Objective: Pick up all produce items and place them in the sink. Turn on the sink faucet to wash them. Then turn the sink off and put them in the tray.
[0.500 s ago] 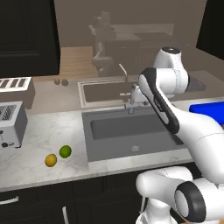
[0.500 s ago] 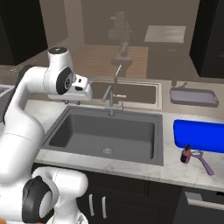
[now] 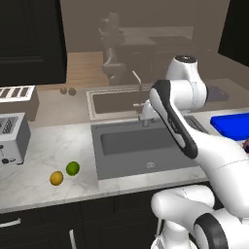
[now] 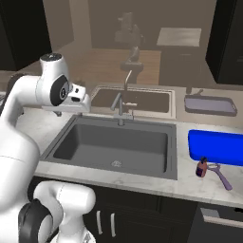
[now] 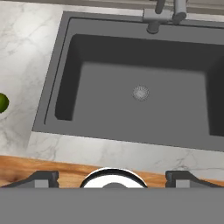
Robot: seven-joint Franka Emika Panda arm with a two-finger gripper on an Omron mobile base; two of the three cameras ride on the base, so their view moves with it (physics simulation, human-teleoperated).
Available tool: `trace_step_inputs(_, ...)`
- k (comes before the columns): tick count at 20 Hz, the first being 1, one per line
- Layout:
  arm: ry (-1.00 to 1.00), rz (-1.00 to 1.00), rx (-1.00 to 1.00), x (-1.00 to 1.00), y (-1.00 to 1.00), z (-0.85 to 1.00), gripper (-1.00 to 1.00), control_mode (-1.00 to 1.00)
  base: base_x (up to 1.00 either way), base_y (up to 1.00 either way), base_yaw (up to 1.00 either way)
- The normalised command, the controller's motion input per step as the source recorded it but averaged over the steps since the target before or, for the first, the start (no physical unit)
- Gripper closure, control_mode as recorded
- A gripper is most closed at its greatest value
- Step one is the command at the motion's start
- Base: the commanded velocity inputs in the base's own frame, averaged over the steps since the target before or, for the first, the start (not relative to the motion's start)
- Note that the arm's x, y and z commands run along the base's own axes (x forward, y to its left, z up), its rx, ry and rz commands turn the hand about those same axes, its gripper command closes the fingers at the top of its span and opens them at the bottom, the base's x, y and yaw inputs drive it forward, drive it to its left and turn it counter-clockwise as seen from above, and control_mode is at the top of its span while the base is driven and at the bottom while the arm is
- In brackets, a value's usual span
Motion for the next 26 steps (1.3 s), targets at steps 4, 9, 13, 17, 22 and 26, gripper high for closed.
trace_step_inputs(4, 0.01, 0.0, 0.0, -0.14, 0.57, -0.04, -1.0, -1.0, 0.0, 0.0, 0.0)
trace_step_inputs(9, 0.04, 0.0, 0.0, -0.02, 0.62, -0.08, -1.0, -1.0, 0.0, 0.0, 0.0)
trace_step_inputs(13, 0.07, 0.0, 0.0, 0.0, 0.55, -0.09, -1.0, -1.0, 0.0, 0.0, 0.0)
trace_step_inputs(17, 0.1, 0.0, 0.0, 0.0, 0.47, -0.12, -1.0, -1.0, 0.0, 0.0, 0.0)
trace_step_inputs(22, 0.12, 0.0, 0.0, 0.0, 0.39, -0.16, -1.0, -1.0, 0.0, 0.0, 0.0)
trace_step_inputs(26, 0.13, 0.0, 0.0, 0.01, 0.33, -0.2, -1.0, -1.0, 0.0, 0.0, 0.0)
